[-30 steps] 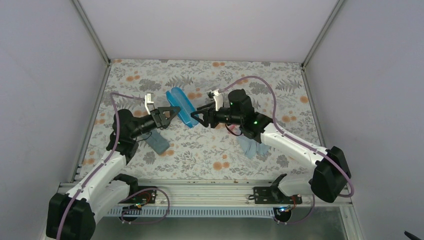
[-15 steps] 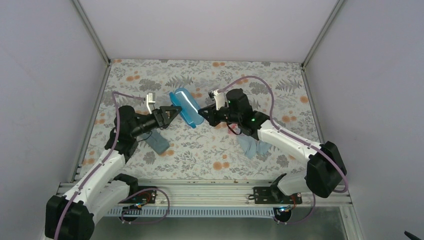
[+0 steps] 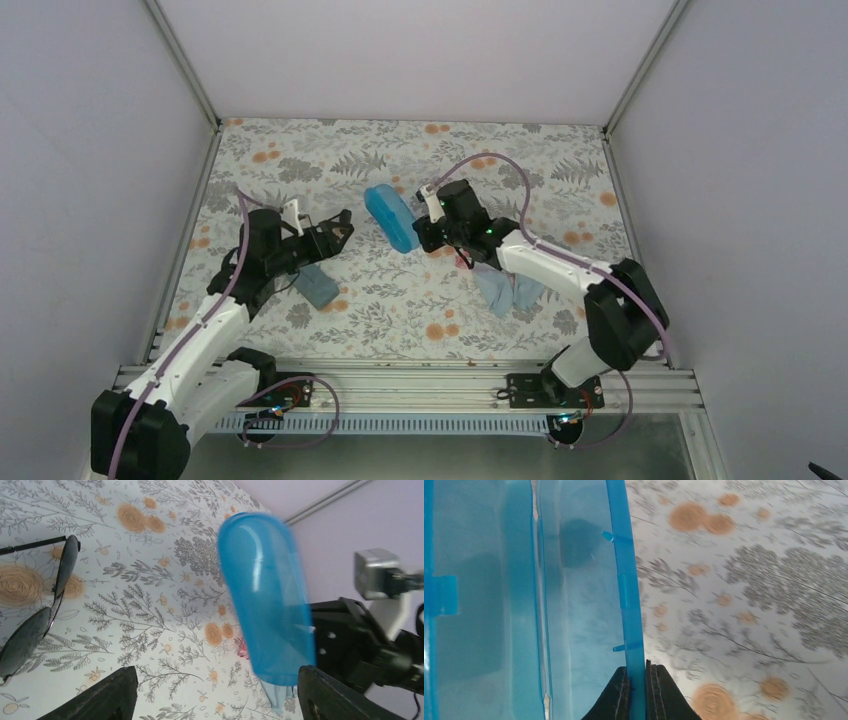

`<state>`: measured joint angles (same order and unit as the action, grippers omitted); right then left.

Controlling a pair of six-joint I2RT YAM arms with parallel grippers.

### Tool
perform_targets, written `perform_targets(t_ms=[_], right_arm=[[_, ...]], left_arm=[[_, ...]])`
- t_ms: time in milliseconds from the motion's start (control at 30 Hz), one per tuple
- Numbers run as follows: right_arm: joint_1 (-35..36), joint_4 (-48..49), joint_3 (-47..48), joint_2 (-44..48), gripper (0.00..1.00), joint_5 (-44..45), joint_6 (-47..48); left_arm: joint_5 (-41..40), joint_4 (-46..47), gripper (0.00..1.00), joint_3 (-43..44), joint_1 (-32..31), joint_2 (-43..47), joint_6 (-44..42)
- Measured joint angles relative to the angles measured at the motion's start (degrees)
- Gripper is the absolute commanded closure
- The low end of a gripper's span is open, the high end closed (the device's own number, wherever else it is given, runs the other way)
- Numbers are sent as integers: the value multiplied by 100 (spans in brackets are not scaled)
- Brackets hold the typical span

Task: Organize the sunglasses
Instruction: Open the sunglasses case, then place the sunglasses case at the center of the board.

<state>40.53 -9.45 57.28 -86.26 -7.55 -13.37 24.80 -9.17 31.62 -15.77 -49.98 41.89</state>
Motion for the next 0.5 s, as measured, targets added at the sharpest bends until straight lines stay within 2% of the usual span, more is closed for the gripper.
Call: perform_targets(t_ms=[167, 300, 500], right_arm=[[85, -269, 87, -533, 95, 901, 225], [304, -428, 87, -684, 94, 1482, 374], [645, -452, 98, -780, 94, 1937, 525]], left_arm=[[234, 232, 42, 144, 0, -297, -205], [540, 796, 50, 302, -17, -815, -234], [1001, 1740, 58, 535, -149, -2216, -177]])
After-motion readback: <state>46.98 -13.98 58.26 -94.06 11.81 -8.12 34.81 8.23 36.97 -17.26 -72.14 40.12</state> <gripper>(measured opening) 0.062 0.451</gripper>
